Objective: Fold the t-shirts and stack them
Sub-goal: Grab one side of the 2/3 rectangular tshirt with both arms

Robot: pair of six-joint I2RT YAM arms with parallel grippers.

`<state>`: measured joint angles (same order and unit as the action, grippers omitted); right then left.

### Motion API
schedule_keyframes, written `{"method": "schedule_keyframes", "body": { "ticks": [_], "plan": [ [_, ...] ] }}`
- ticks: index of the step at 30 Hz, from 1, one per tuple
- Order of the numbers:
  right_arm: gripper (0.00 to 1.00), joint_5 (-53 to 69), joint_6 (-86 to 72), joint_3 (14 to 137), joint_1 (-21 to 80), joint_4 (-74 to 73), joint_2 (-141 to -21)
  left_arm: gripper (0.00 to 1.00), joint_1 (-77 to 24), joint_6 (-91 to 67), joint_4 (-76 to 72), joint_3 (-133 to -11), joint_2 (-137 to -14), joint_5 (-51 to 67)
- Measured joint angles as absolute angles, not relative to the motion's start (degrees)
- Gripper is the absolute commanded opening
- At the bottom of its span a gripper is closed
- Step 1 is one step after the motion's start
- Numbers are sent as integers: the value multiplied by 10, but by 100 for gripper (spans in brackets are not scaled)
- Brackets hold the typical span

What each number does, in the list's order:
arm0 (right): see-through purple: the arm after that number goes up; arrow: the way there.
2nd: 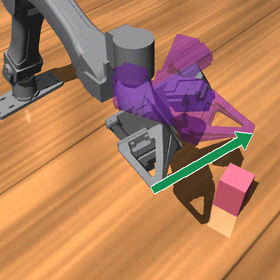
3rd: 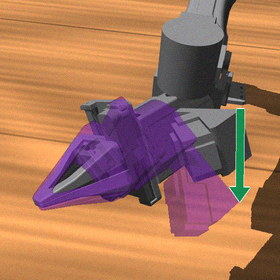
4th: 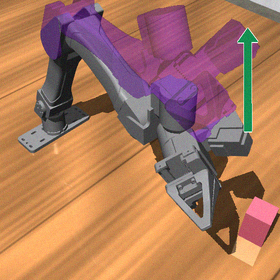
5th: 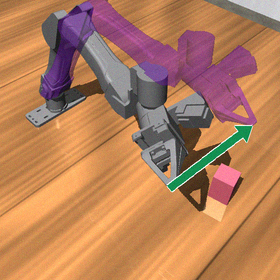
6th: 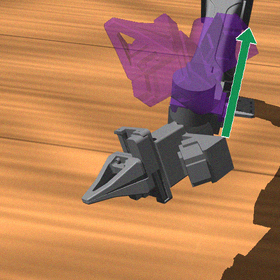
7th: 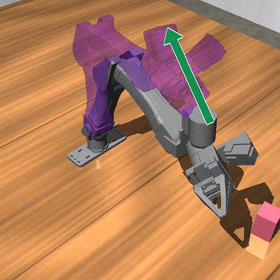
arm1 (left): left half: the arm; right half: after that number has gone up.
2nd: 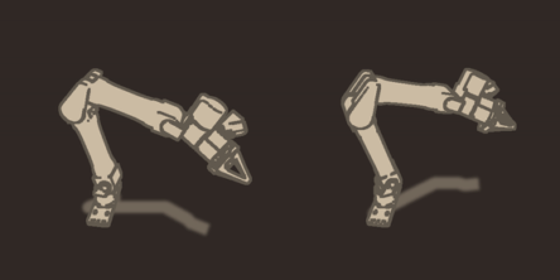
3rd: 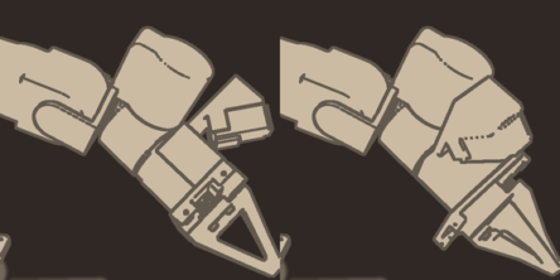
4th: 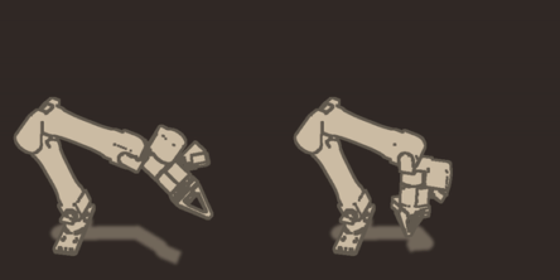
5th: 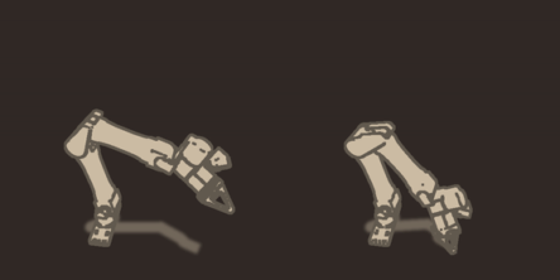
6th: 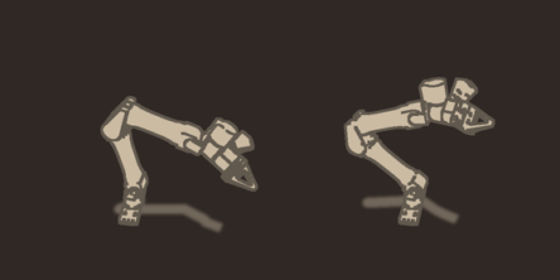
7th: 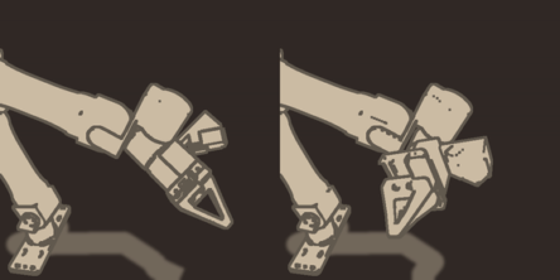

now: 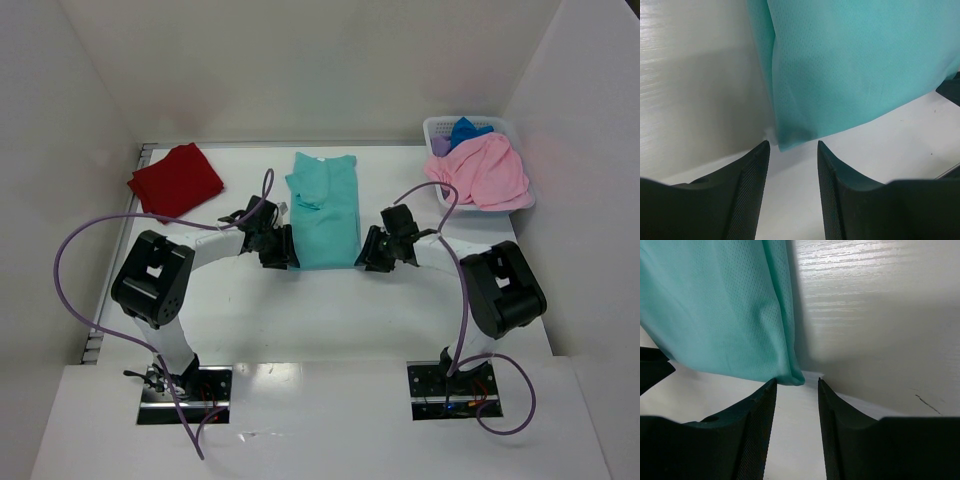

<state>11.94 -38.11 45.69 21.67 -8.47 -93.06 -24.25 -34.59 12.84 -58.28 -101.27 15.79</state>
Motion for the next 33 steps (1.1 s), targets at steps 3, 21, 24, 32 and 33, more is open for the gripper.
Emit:
{"method": "schedule_keyframes", "body": {
  "ticks": [3,21,24,32,33],
  "plan": [
    [45,119,-381,460,217,-83,-934,51,-242,-346,128,-583,-1013,158],
    [29,113,-387,466,218,-71,-948,51,-238,-345,127,-579,-1013,168],
    [22,113,-388,466,218,-68,-951,51,-238,-345,127,-577,-1013,168],
    [1,113,-389,466,218,-67,-954,51,-238,-346,119,-573,-1014,171],
    [0,113,-390,467,218,-67,-954,51,-238,-346,118,-573,-1014,173]
  ]
}}
